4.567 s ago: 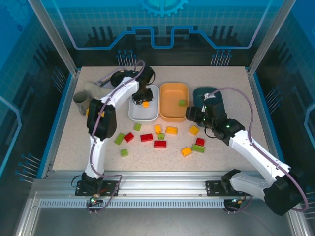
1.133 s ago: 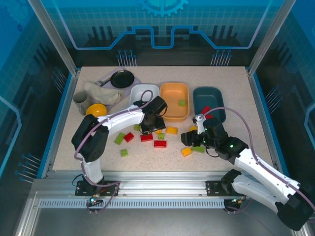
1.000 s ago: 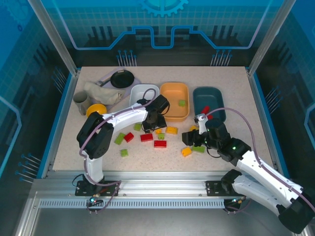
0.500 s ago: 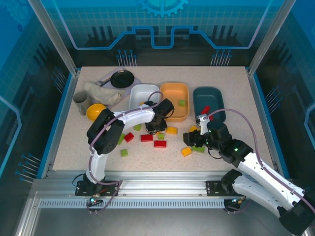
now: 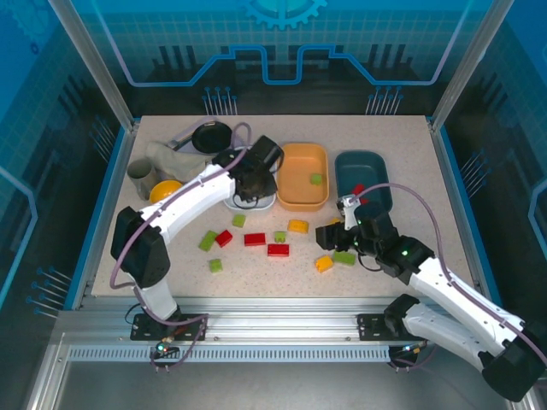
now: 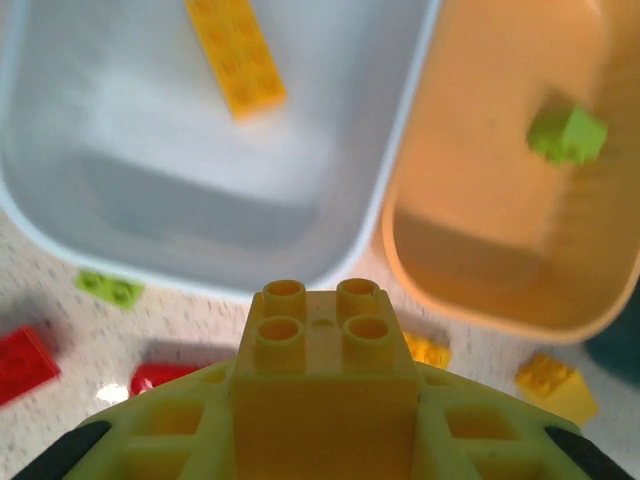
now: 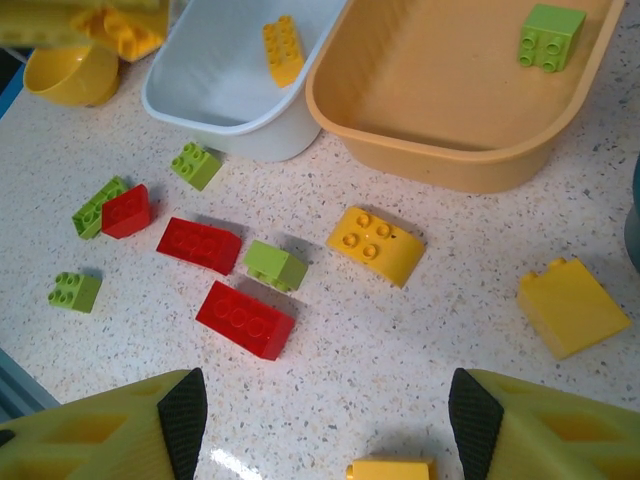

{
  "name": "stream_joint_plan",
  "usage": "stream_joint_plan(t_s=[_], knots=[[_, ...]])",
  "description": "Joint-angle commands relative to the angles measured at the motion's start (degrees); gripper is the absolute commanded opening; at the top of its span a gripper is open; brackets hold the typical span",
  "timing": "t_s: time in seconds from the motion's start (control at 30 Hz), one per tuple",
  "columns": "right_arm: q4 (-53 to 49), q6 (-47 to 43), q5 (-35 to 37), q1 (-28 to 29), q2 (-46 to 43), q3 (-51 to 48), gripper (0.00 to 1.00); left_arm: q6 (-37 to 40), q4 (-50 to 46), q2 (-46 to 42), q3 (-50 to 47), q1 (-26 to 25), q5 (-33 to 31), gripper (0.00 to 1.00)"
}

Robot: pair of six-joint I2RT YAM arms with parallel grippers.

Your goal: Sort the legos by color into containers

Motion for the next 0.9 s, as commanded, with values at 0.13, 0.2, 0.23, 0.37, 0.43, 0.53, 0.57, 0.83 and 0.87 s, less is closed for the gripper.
stream_joint_plan(t_s=[0.13,0.2,0.23,0.37,0.43,0.53,0.57,0.83,0.87], knots=[[2.59,2.32,2.20,-0.15,4.83,3.97,0.68,7.72,-0.79,16.29,14.46,9.22,3.89,0.30],[-0.39,4.49,4.13,-0.68,6.23,4.96,0.68,7.93,-1.88,22.09,20.79,10.47,4.93,0.31],[-2.08,5.81,5.10,-1.04,6.69,5.36,0.68,7.83,-2.50,24.47,23.24,10.93,5.56,0.32],[-11.03,11.78,9.91,-2.61,7.80,6.19,0.68,7.89,-4.73,32.74,31.40,12.31,7.56,0.35],[-15.81,14.33,11.90,-3.29,8.19,6.44,0.67,8.40,-4.86,35.10,33.44,12.72,8.35,0.37],[-23.30,17.98,12.41,-5.42,10.14,7.04,0.68,8.80,-5.86,37.09,34.99,13.21,8.99,0.43],[-25.92,19.44,12.18,-6.01,11.17,7.28,0.69,8.93,-5.83,37.20,34.91,13.30,9.44,0.48],[-27.00,28.47,4.42,-8.49,15.33,6.21,0.69,9.86,-4.34,29.73,32.00,13.05,10.40,0.71],[-25.69,28.66,3.51,-8.35,16.38,6.18,0.70,9.85,-3.69,27.59,30.27,12.76,10.61,0.72]])
